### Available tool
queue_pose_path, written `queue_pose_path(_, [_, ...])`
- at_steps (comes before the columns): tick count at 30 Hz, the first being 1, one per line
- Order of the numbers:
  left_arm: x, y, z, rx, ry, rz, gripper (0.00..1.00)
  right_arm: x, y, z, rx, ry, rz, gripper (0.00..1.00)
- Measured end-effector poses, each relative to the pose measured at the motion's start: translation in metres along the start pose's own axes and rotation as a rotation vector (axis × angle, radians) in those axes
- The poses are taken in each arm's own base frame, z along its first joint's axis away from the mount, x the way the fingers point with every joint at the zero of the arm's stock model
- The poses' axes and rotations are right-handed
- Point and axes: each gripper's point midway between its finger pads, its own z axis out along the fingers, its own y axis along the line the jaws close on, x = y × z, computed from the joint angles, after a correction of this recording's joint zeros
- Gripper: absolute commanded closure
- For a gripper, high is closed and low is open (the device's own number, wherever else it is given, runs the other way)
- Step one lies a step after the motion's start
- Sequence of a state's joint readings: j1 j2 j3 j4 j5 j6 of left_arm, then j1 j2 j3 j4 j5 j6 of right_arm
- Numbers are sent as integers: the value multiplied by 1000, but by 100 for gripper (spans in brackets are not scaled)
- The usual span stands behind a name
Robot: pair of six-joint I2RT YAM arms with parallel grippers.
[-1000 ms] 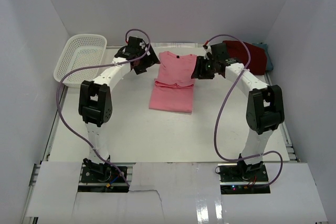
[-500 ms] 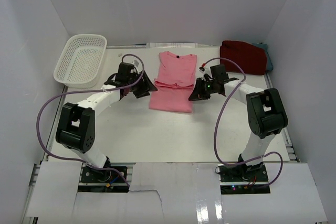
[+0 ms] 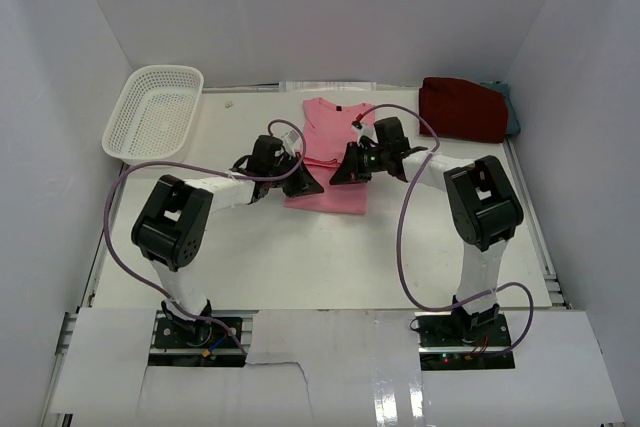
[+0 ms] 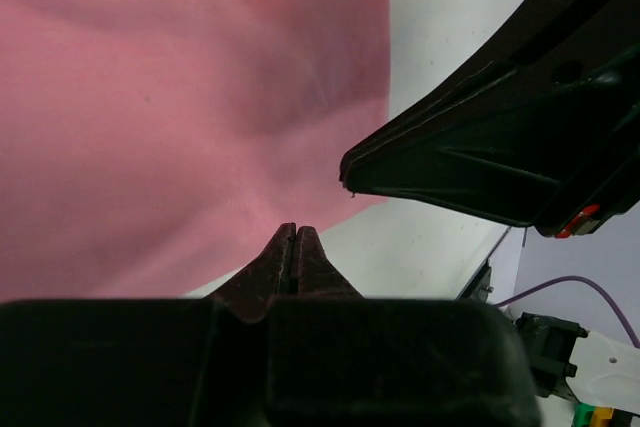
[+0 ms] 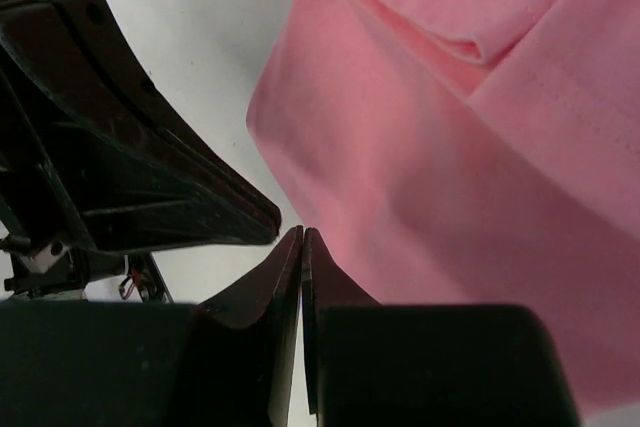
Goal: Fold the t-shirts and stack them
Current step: Fold the folded rectangular tshirt in 1/3 of the way
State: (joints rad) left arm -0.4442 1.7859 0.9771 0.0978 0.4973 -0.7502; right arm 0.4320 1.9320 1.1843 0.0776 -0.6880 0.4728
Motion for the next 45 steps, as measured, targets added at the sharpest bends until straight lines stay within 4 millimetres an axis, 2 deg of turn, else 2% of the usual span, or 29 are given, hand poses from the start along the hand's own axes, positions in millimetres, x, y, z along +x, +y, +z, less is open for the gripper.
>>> queue_pose_path(5, [7, 1, 13, 8, 18, 12, 100, 3, -7, 15, 15, 15, 9, 92])
queue_pose_path(10, [0, 1, 19, 24, -25, 46, 100, 1, -15, 29, 28, 17, 8, 92])
queue_pose_path(12, [1, 10, 24, 6, -29, 47, 100, 0, -20, 35, 38, 17, 8, 92])
queue_pose_path(16, [17, 38, 34, -55, -1, 15, 100, 0, -30, 44, 67, 17, 10, 92])
queue_pose_path(31, [15, 30, 49, -27, -55, 94, 100, -21, -49, 52, 153, -27, -37, 92])
queue_pose_path(35, [16, 30, 49, -21, -66, 102, 100, -41, -57, 63, 171, -41, -41, 92])
queue_pose_path(37, [16, 29, 50, -17, -70, 105, 100, -59, -63, 71, 174, -53, -41, 92])
queue_pose_path(39, [17, 29, 50, -15, -73, 109, 100, -80, -68, 77, 181, -71, -43, 92])
queue_pose_path(42, [18, 28, 50, -12, -79, 114, 100, -122, -72, 83, 183, -125, -68, 92])
queue_pose_path(45, [18, 28, 51, -8, -83, 118, 100, -160, -69, 79, 175, -181, -93, 92])
